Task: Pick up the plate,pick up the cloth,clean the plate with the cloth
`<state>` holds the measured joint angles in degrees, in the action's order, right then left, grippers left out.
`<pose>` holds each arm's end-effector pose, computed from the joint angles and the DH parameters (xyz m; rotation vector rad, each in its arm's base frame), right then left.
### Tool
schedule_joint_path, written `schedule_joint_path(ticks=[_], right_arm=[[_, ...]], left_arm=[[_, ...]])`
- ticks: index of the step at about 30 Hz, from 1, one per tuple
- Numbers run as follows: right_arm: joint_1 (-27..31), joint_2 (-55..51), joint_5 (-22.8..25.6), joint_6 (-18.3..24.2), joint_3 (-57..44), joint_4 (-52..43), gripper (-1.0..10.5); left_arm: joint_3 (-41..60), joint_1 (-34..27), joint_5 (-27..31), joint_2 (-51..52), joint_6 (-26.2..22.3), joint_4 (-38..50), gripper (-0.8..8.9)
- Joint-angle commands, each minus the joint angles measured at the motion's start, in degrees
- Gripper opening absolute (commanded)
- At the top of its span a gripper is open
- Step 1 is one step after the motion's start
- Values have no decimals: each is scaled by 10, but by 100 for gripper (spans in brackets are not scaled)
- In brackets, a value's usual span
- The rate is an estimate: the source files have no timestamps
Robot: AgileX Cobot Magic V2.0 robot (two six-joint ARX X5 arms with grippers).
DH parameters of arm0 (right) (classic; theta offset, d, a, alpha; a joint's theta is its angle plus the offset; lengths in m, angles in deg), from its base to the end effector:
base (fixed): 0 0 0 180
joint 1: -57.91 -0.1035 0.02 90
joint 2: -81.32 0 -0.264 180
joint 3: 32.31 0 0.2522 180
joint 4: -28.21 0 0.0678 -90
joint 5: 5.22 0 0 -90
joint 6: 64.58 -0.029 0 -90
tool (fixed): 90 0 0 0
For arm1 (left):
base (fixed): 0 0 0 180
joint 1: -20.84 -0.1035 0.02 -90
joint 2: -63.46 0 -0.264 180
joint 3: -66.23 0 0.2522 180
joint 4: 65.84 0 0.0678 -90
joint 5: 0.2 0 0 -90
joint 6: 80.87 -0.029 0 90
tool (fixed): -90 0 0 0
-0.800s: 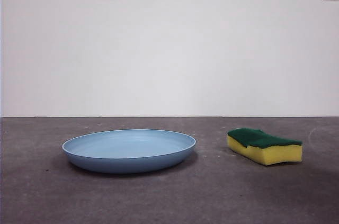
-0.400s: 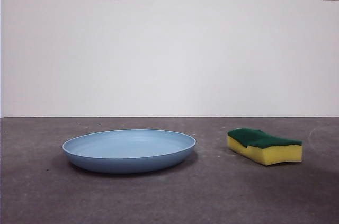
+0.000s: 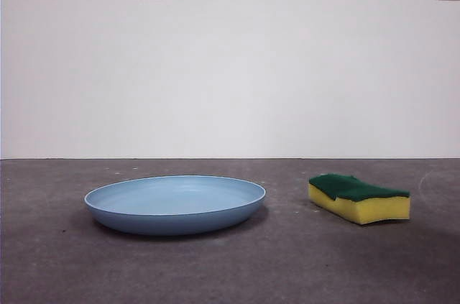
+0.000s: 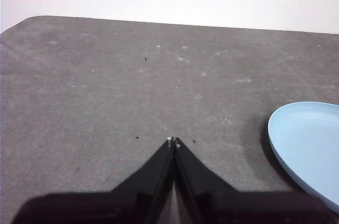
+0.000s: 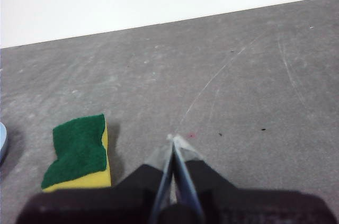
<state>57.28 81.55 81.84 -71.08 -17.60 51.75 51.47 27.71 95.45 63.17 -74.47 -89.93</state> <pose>0.0957 0.0025 0.1524 0.1164 0.1615 0.0531 0.0952 -0.0086 0.1517 -0.0931 0.1679 -0.0119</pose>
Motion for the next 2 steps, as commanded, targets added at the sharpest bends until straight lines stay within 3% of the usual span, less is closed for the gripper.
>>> schedule_joint_path(ticks=[1, 2], right_arm=[[1, -1, 1, -5, -6, 6, 1], [1, -1, 1, -5, -6, 6, 1]], left_arm=[[8, -2, 2, 1, -6, 2, 0], [8, -2, 1, 1, -6, 2, 0]])
